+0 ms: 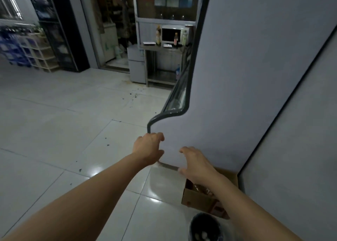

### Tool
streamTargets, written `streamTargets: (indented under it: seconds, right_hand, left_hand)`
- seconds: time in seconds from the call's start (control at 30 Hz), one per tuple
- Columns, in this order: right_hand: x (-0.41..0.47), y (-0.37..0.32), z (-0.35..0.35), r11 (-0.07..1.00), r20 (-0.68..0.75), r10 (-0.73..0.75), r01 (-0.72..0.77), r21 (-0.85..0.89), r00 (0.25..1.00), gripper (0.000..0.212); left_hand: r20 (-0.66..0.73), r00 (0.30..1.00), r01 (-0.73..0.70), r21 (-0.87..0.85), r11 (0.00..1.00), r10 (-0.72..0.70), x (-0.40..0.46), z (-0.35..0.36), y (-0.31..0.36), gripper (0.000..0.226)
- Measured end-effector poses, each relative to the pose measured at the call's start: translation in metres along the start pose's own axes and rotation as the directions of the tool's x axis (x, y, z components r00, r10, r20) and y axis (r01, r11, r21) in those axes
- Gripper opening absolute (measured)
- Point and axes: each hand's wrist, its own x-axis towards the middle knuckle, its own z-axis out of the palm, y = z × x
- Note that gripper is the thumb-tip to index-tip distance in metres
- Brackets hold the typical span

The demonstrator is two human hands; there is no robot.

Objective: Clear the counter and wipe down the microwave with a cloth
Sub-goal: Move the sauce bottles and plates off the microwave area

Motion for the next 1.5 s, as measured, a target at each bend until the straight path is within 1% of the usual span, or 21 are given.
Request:
streamTargets:
  seconds: [0.13,0.3,0.57,0.77,1.03,1.17,1.37,1.5]
  right_hand:
    - [0.036,-0.049,0.001,0.998,-0.027,-0.051,0.050,-0.026,0.998,0.061]
    - [0.089,-0.120,0.011,0.996,-0.073,-0.078,0.075,-0.042,0.994,0.064]
    - [0.183,-0.229,0.025,0.990,-0.048,-0.116,0.111,-0.083,0.992,0.065]
    - [0.244,-0.287,0.040,0.987,-0.044,-0.137,0.133,-0.088,0.990,0.066]
    - [0.354,-0.320,0.041,0.982,-0.023,-0.171,0.168,-0.083,0.985,0.066]
    - [0.432,-0.328,0.034,0.982,-0.042,-0.182,0.179,-0.065,0.983,0.067]
    - [0.548,-0.333,0.010,0.982,-0.032,-0.179,0.177,-0.065,0.983,0.069]
    - [0.612,-0.336,-0.007,0.983,-0.043,-0.175,0.171,-0.073,0.984,0.070]
  left_hand:
    - [-0.037,0.999,0.030,-0.016,0.999,-0.031,0.006,-0.031,-0.050,0.041]
    - [-0.050,0.998,0.046,-0.038,0.998,-0.048,0.020,-0.068,-0.132,0.041]
    - [-0.054,0.995,0.083,-0.065,0.994,-0.086,0.059,-0.118,-0.267,0.041]
    - [-0.068,0.991,0.106,-0.075,0.992,-0.111,0.087,-0.140,-0.340,0.040]
    - [-0.102,0.981,0.155,-0.107,0.982,-0.166,0.163,-0.154,-0.410,0.039]
    - [-0.127,0.976,0.167,-0.098,0.981,-0.179,0.226,-0.159,-0.441,0.039]
    - [-0.111,0.971,0.203,-0.089,0.975,-0.212,0.325,-0.174,-0.481,0.040]
    - [-0.117,0.974,0.184,-0.091,0.979,-0.194,0.386,-0.181,-0.498,0.040]
